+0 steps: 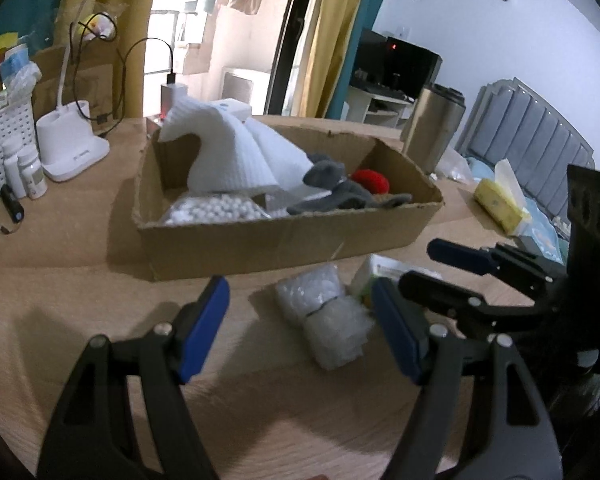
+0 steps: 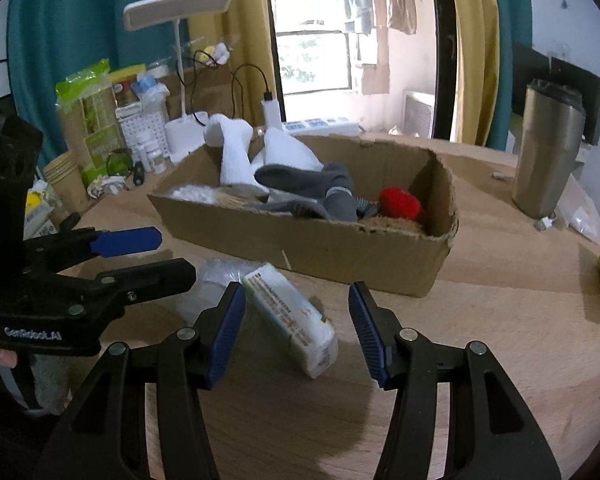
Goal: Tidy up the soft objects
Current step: 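Grasp the bubble-wrap bundle with the left tool while the right tool grasps the tissue pack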
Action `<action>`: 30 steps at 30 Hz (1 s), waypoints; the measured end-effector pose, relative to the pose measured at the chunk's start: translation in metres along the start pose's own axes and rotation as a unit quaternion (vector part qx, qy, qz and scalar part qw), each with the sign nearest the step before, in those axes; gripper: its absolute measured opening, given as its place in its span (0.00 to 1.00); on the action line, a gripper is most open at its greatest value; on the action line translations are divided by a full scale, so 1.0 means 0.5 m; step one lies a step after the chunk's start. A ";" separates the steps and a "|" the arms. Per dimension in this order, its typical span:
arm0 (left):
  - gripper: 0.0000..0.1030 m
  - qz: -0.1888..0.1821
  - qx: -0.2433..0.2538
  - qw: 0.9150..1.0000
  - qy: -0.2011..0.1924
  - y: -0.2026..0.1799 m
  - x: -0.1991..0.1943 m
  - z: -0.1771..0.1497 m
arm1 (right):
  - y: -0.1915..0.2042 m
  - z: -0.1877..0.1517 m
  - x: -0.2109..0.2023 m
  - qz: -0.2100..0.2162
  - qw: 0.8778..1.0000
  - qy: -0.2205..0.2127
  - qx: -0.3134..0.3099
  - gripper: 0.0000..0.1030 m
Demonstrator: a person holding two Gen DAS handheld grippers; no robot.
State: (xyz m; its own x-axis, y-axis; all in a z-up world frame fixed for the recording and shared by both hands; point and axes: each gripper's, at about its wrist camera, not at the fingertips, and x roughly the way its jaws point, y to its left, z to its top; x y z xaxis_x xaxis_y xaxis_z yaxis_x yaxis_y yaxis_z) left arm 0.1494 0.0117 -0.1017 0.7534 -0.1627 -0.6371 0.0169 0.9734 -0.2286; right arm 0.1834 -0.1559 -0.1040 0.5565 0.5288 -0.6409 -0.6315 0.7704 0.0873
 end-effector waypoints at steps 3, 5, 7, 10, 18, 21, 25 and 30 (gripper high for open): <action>0.73 0.000 0.002 1.000 0.006 -0.003 0.008 -0.001 | -0.001 -0.002 0.011 -0.005 1.000 0.011 -0.002 0.55; 0.73 0.000 0.005 1.000 0.009 -0.008 0.011 -0.002 | -0.001 -0.006 0.016 -0.006 1.000 0.017 0.001 0.55; 0.73 -0.001 0.011 1.000 0.013 -0.014 0.016 -0.002 | -0.003 -0.011 0.019 -0.004 1.000 0.021 0.002 0.52; 0.73 0.000 0.016 1.000 0.021 -0.020 0.025 -0.002 | -0.003 -0.016 0.017 -0.005 1.000 0.021 -0.001 0.38; 0.73 0.021 0.032 0.998 0.050 -0.041 0.062 -0.003 | -0.046 -0.031 -0.019 -0.021 0.999 0.002 0.024 0.35; 0.73 0.029 0.038 0.997 0.059 -0.048 0.078 -0.005 | -0.069 -0.037 -0.033 -0.026 0.999 -0.004 0.040 0.35; 0.72 0.027 0.053 0.997 0.058 -0.059 0.087 -0.005 | -0.087 -0.040 -0.039 -0.024 0.998 -0.012 0.054 0.35; 0.55 0.025 0.071 0.995 0.063 -0.069 0.095 -0.008 | -0.085 -0.041 -0.037 -0.023 0.998 -0.016 0.052 0.35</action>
State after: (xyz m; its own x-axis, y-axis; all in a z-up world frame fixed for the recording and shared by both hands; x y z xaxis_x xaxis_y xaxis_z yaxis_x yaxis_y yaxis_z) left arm 0.1818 -0.0304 -0.1270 0.6679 -0.1236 -0.7339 0.0806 0.9923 -0.0938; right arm 0.1888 -0.2055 -0.1115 0.6017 0.5023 -0.6210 -0.5464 0.8259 0.1387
